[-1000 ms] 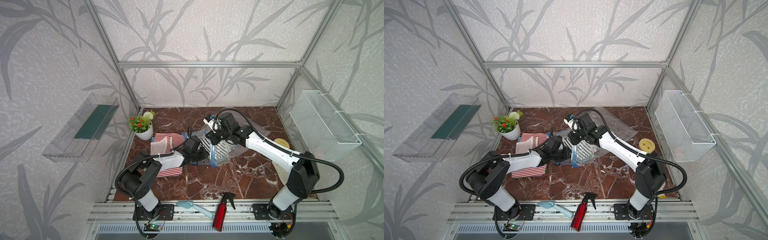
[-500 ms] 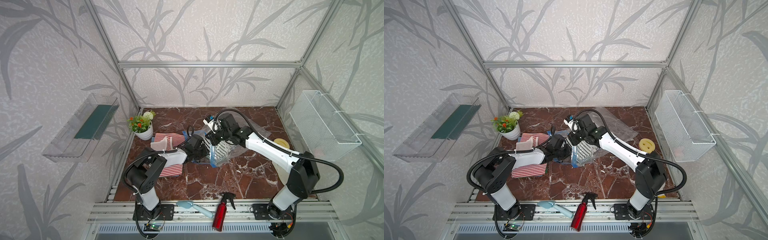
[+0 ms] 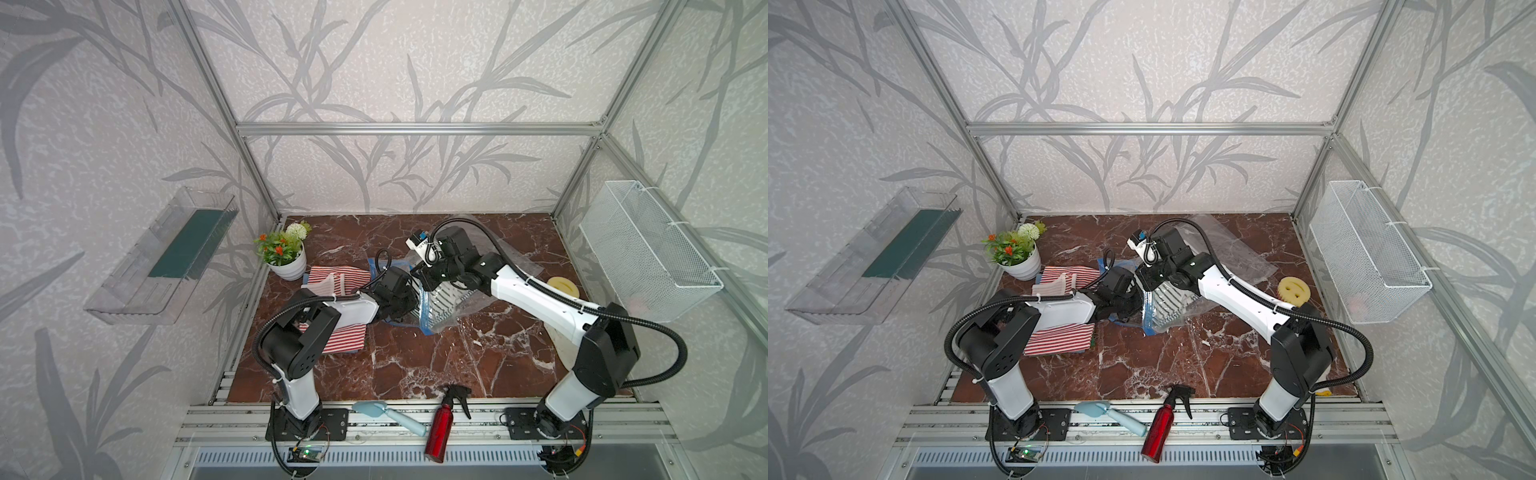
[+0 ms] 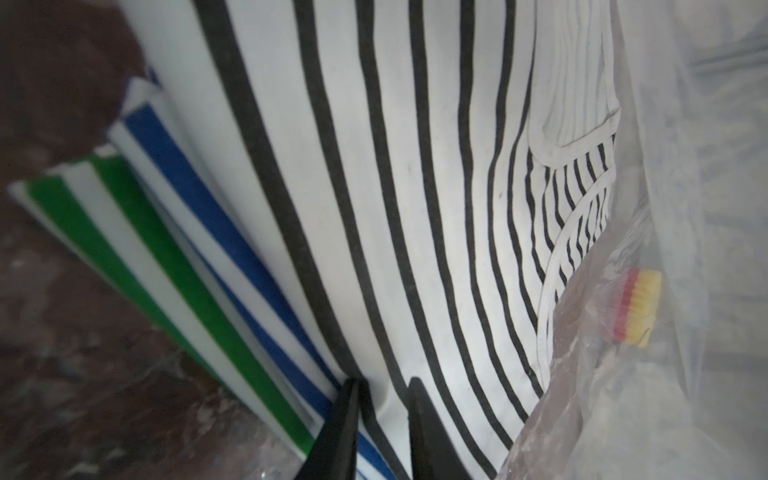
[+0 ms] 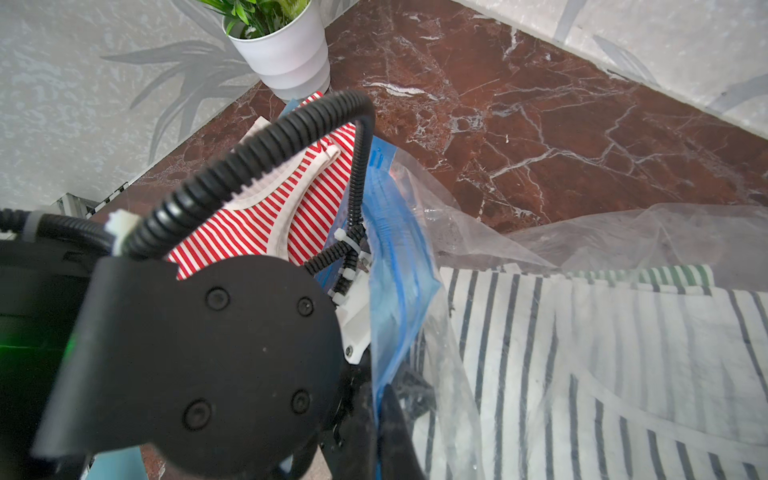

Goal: Take the tank top out of the vacuum bag
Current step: Take out the tank top from the vacuum bag.

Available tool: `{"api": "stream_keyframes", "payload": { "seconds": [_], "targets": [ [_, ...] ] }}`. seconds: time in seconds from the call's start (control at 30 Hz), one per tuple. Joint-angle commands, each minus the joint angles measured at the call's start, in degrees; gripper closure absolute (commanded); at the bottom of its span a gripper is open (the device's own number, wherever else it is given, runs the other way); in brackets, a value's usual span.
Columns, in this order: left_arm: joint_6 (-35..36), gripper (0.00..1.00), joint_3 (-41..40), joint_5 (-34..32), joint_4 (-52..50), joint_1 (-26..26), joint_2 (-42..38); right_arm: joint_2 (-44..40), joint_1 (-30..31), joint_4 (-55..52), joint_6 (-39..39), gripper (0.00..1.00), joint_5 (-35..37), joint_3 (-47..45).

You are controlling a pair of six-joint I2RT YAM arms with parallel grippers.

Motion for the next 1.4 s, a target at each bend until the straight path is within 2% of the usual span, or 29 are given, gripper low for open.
{"api": "stream_keyframes", "payload": {
  "seconds": [0.0,0.33,0.43,0.47,0.7,0.93,1.37],
  "targets": [
    [-0.9,0.77,2.1,-0.7,-1.5,-0.2,1.1,-2.3,0.3,0.7,-0.6,1.00,-1.1,-0.7],
    [-2.0,0.77,5.4,-0.4,-6.6,-0.2,4.1,-2.1,0.3,0.4,-0.8,1.00,-0.9,-0.3],
    [-1.7,0.97,5.7,-0.6,-6.5,-0.2,3.9,-2.3,0.3,0.5,-0.7,1.00,-0.9,-0.4],
    [-1.4,1.00,5.7,-0.8,-6.6,-0.1,3.6,-2.3,0.3,0.4,-0.8,1.00,-0.7,-0.4],
    [2.5,1.00,4.4,-2.7,-5.4,-0.2,-1.6,-2.7,-0.3,-0.6,1.1,1.00,4.1,-0.7],
    [3.3,1.00,2.2,-3.5,-2.3,-0.2,-6.5,-2.7,-1.6,-1.2,2.5,1.00,6.4,-0.6],
    [2.0,1.00,3.4,-8.3,-11.9,-0.1,-12.7,-3.8,-4.5,-3.2,3.6,1.00,9.7,-2.9]
  ]
}}
